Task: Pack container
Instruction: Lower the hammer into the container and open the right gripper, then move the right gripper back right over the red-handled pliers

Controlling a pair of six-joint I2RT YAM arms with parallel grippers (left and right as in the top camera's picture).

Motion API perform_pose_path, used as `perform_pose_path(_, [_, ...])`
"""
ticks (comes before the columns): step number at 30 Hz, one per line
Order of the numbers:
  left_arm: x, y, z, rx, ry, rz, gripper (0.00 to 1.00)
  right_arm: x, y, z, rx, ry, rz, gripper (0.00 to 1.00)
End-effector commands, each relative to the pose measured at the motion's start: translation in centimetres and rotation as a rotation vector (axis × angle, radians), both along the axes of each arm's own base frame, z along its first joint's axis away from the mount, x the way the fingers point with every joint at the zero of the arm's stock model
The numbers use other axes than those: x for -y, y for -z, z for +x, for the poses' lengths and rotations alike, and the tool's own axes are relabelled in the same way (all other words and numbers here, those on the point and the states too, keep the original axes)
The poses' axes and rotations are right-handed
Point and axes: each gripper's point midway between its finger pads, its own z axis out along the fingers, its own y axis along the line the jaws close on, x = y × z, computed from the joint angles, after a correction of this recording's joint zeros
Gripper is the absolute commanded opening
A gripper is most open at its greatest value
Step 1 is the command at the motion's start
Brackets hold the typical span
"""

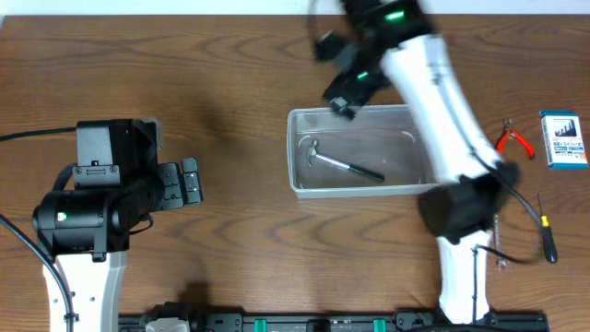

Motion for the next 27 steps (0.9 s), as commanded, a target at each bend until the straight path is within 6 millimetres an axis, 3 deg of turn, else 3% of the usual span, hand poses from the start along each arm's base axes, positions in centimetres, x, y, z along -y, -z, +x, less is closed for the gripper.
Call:
perform_pose_path(1, [-0.4, -0.5, 0.1, 0.016, -0.02, 0.01, 0.98, 4.9, -5.9, -0.6, 0.096, 0.188, 0.054, 0.99])
perform_pose_path(7, [-0.4, -0.5, 0.1, 0.016, -0.02, 0.01, 0.98, 12.4, -9.8, -2.6, 0.134, 0.434, 0.08, 0.99])
perform_pose_path(12, [-0.4, -0.5, 0.1, 0.016, -0.02, 0.01, 0.98, 18.1, -11.3, -4.0, 0.163, 0.648, 0.085, 0.99])
perform_pose_path(16, [-0.4, -0.5, 0.1, 0.015, -0.02, 0.01, 0.98, 20.8, -9.3, -6.9, 0.066, 0.76, 0.078, 0.99])
perform_pose_path(22, [-0.4, -0.5, 0.1, 0.015, -0.02, 0.01, 0.98, 21.6, -5.0, -12.8, -0.113, 0.799, 0.043, 0.99])
perform_pose_path(27, [-0.4, -0.5, 0.1, 0.015, -0.02, 0.01, 0.98, 21.3, -3.0, -14.2, -0.18, 0.795, 0.04, 0.99])
